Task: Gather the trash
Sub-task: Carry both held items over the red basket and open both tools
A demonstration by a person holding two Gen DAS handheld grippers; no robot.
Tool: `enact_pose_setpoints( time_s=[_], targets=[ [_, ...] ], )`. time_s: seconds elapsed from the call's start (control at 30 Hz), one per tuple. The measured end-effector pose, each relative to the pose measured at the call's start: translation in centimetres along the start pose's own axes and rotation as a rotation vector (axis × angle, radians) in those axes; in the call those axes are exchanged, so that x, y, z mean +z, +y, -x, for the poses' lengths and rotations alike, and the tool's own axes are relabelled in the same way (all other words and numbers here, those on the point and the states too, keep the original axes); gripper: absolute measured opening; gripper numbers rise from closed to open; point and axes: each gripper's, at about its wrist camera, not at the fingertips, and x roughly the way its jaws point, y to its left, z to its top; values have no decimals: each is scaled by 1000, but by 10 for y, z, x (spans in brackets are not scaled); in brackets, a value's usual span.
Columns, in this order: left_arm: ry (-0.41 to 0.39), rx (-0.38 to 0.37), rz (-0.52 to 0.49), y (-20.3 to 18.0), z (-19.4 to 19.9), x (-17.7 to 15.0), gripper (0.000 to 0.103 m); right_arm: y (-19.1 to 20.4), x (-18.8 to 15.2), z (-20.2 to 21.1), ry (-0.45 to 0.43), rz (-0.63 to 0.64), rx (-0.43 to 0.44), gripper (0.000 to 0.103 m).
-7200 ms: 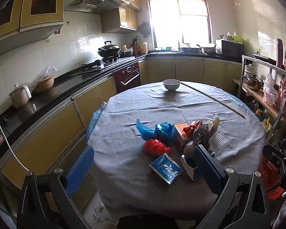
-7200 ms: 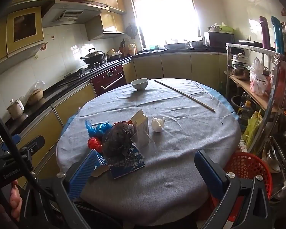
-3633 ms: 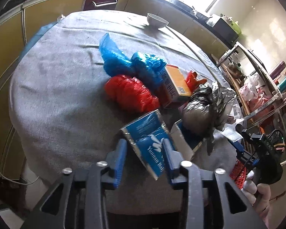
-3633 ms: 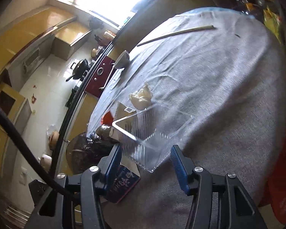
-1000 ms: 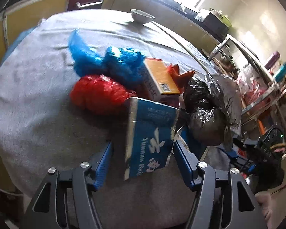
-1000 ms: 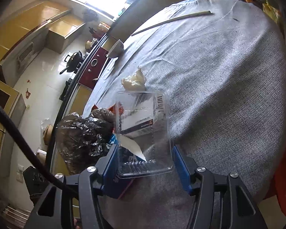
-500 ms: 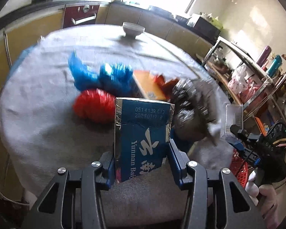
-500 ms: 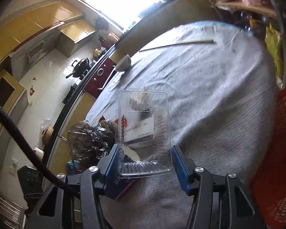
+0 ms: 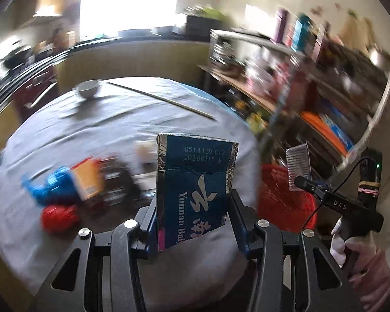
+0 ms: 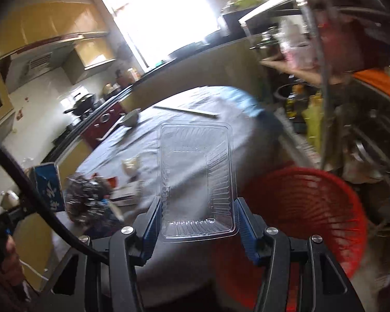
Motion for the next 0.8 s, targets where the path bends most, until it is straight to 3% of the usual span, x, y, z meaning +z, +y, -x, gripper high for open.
enact_pose_setpoints(
  time_s=[0.23,0.47,0.6,0.8],
  targets=[
    [179,-54,-148,-84,-79,8,50,-63,-22,10,32,-85,-91,59],
    [275,-62,-265,-148,-130,2,52,-98,-38,8,70,-157,-123,60],
    [301,-44,-292,-162,-144,1,60,-115,-40,5,90,-206,-138,61],
    [283,-24,-276,-150,-125,-6,61,-127,-40,14,67,-247,-144,61]
  ],
)
